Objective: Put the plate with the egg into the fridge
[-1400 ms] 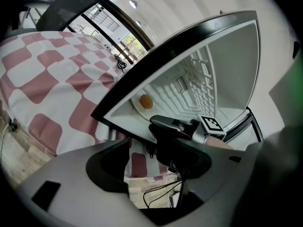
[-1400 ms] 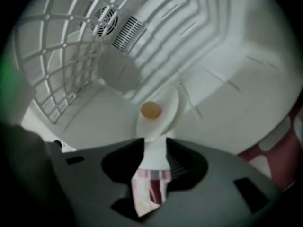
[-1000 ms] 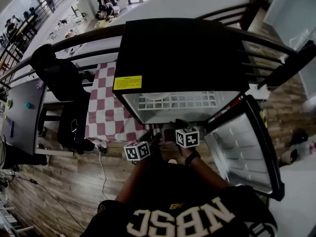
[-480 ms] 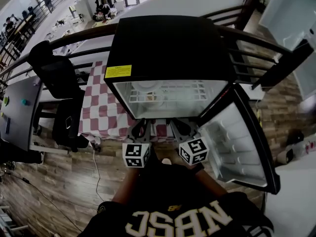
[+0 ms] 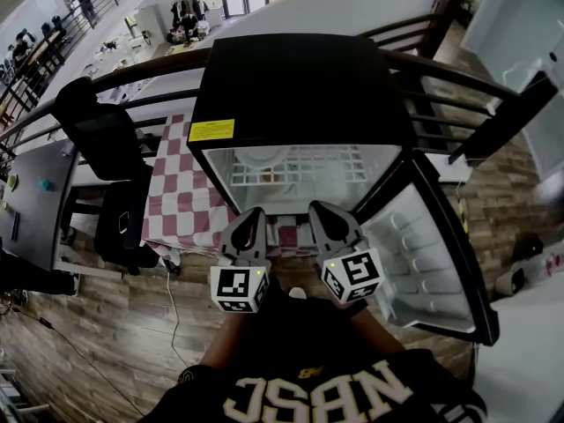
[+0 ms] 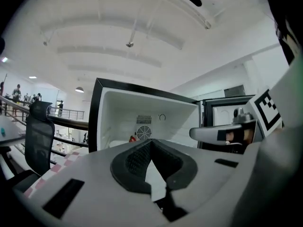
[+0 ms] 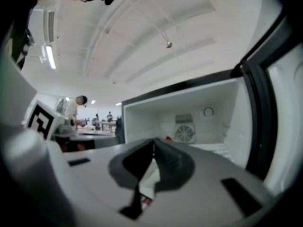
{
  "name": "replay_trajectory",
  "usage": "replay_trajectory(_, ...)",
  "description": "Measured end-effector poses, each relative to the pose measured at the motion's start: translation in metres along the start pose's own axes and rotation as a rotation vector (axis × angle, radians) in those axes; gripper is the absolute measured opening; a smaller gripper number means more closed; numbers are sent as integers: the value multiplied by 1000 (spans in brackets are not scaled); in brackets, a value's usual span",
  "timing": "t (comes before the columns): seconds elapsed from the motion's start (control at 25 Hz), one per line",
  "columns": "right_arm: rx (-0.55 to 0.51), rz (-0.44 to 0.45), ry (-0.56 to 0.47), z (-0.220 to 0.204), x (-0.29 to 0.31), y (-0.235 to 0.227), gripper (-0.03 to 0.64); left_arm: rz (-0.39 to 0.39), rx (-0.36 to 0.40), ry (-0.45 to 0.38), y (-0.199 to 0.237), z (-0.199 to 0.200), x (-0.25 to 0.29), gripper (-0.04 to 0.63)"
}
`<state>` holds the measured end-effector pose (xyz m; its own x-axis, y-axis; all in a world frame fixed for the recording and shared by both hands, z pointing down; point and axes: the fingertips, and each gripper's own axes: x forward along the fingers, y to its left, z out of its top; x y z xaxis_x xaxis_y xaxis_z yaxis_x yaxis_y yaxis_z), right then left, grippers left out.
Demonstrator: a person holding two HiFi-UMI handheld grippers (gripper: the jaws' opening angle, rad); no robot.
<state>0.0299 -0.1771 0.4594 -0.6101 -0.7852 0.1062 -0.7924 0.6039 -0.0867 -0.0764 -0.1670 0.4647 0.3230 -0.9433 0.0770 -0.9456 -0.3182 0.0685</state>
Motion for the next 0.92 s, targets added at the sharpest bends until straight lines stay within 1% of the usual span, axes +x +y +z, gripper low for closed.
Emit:
replay_trajectory(0.08,-17,-7,-9,8,0,-1,21,-6,-36,-16,1,9,-1,21)
replay_trajectory(0.24,-19,-13,-9,15,0,-3,21,1,-44,-22,8,19,0,21)
replay_trajectory(0.4,-55,-24,20,16,0,-5,21,-15,-73,8,8,17,3,21)
replay_trajectory(0.48,-64,-27,25,16,-1,-5,21,-19,-70,19,7,15,4,21)
replay_trajectory(0.68,-42,-28,28,16,2,-13,21,-10,-54,25,8,14,8,21)
replay_trajectory(0.92,-35,-52,16,24,1,-22,21,-20,-36,34,7,19,11,21)
